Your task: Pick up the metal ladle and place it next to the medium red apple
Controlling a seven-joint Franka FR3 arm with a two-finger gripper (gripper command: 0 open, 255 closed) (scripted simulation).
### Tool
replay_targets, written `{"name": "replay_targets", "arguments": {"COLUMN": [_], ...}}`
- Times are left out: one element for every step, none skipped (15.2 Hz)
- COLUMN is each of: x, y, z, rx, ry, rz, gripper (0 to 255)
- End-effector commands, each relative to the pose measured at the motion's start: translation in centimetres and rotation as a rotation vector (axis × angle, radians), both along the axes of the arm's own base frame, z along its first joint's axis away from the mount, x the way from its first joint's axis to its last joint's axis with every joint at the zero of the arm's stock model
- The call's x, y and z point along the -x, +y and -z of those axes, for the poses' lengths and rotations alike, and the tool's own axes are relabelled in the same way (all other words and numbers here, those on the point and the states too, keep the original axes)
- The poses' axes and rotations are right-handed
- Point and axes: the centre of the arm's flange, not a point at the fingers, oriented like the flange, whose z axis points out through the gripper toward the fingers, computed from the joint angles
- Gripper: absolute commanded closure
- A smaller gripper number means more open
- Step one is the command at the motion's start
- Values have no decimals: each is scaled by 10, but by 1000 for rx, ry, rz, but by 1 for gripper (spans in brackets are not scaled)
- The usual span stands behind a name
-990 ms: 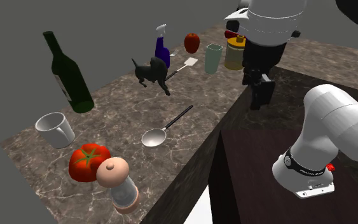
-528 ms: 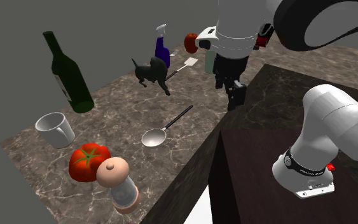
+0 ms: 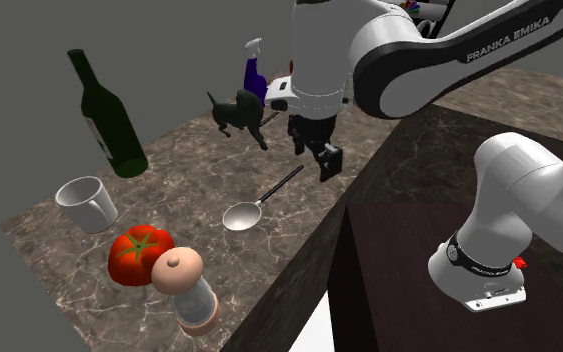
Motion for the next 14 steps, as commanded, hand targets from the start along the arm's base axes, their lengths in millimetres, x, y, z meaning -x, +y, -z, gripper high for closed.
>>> {"name": "replay_targets", "arguments": {"x": [-19, -28, -37, -47, -56, -66, -76, -84, -84, -84, -84, -84, -84, -84], "y": [-7, -10, -12, -14, -16, -17, -17, -18, -18, -19, -20, -21, -21, -22], "z": [16, 25, 33, 41, 49, 57, 65, 72, 77, 82, 88, 93, 98, 103], "rx": [0, 0, -1, -2, -2, -3, -4, -4, -4, -4, -4, -4, -4, -4], "ry": [0, 1, 1, 2, 3, 3, 4, 5, 5, 5, 5, 5, 5, 5], "rz": [-86, -126, -166, -207, -247, -287, -327, -363, -363, -363, -363, -363, -363, -363], "gripper": [0, 0, 0, 0, 0, 0, 0, 0, 0, 0, 0, 0, 0, 0]}}
